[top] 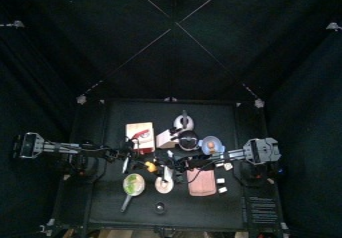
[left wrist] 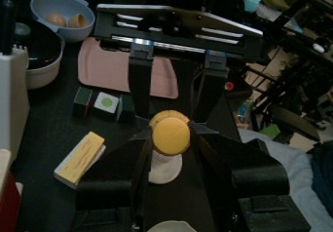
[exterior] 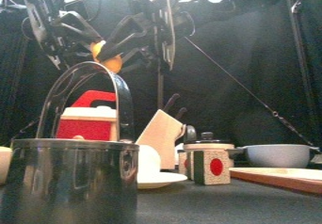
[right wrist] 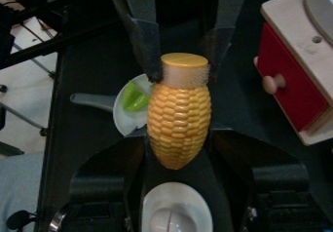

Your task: Put together corn

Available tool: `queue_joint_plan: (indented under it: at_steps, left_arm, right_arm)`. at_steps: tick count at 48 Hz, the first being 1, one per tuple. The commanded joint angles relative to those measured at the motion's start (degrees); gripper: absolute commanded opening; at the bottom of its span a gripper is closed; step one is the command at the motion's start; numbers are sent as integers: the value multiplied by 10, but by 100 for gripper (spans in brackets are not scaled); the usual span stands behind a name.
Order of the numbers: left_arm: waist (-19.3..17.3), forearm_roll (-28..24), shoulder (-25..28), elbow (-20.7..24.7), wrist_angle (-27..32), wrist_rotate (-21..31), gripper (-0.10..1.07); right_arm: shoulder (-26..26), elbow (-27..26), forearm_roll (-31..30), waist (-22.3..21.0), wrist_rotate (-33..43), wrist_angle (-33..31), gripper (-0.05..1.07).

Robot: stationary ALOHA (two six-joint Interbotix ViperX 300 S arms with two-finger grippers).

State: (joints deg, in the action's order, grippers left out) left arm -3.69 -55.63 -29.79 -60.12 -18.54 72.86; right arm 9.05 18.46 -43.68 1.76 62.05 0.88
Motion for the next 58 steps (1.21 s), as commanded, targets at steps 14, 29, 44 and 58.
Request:
queue_joint_plan:
  at_steps: [14, 29, 44, 58]
  left_arm:
    - [2, 1, 17, 17, -3, 0, 69]
    - [2, -1, 2, 8, -3, -1, 69]
    - [2, -28, 1, 12, -3, -23, 74]
    - [-3, 11, -9, 10, -11, -70, 92]
  right_arm:
    - [-5, -31, 2, -17, 0, 4, 65]
    - [-9, -25, 2, -18, 0, 4, 65]
    - [-9, -23, 0, -17, -1, 4, 65]
    - [-8, -16, 2, -16, -1, 4, 65]
